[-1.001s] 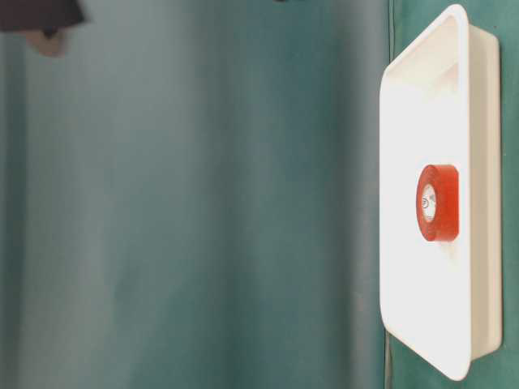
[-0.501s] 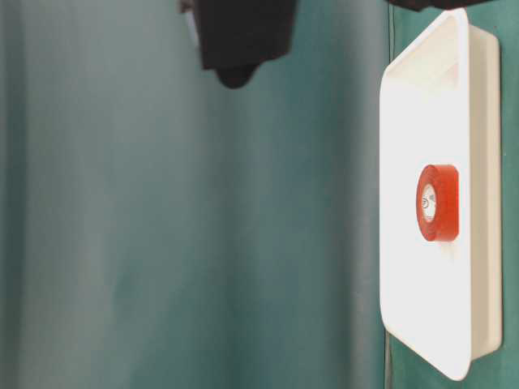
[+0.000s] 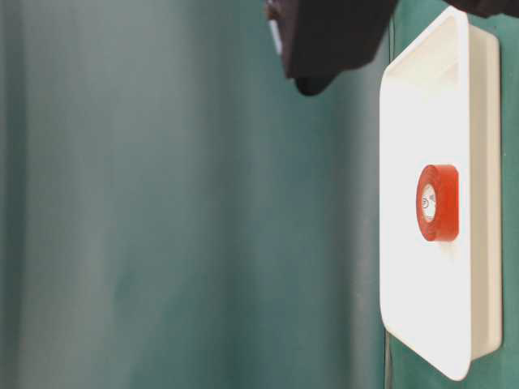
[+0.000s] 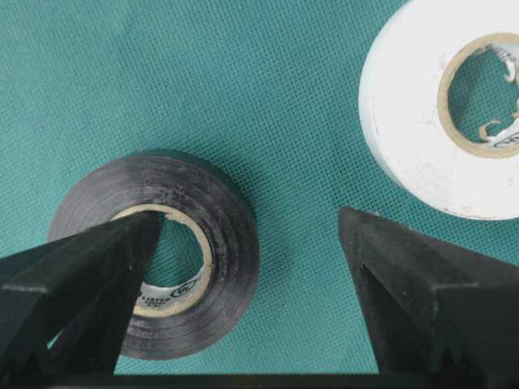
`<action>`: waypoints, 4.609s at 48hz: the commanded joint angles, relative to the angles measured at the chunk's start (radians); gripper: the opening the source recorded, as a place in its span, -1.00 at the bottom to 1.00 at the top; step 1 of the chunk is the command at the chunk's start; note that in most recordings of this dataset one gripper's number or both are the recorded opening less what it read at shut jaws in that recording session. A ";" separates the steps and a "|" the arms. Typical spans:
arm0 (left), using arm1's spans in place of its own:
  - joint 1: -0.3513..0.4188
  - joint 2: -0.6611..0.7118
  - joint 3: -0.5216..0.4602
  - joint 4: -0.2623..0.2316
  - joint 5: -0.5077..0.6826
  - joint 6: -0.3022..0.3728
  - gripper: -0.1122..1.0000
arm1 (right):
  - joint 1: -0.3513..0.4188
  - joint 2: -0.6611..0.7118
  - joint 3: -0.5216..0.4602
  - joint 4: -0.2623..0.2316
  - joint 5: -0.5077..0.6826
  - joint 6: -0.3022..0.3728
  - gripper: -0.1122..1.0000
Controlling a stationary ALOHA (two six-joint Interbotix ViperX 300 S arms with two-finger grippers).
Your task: Pick up the tape from a random location and place it into the white case.
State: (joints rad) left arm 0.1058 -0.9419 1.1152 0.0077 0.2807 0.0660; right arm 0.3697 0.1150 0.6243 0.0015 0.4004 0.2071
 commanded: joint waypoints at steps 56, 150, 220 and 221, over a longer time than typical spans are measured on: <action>-0.003 0.006 -0.015 -0.002 -0.011 -0.002 0.70 | 0.008 -0.020 -0.023 -0.025 0.038 0.003 -0.35; -0.003 0.006 -0.017 -0.002 -0.011 -0.002 0.70 | 0.008 -0.324 -0.279 -0.061 0.551 0.006 -0.35; -0.003 0.006 -0.017 -0.002 -0.011 -0.002 0.70 | -0.222 -0.322 -0.267 -0.109 0.558 -0.012 -0.35; -0.003 0.005 -0.017 -0.002 -0.011 -0.003 0.70 | -0.233 -0.322 -0.267 -0.110 0.558 -0.012 -0.35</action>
State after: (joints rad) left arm 0.1043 -0.9419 1.1152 0.0077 0.2792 0.0644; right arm 0.1687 -0.1856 0.3743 -0.1028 0.9618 0.1963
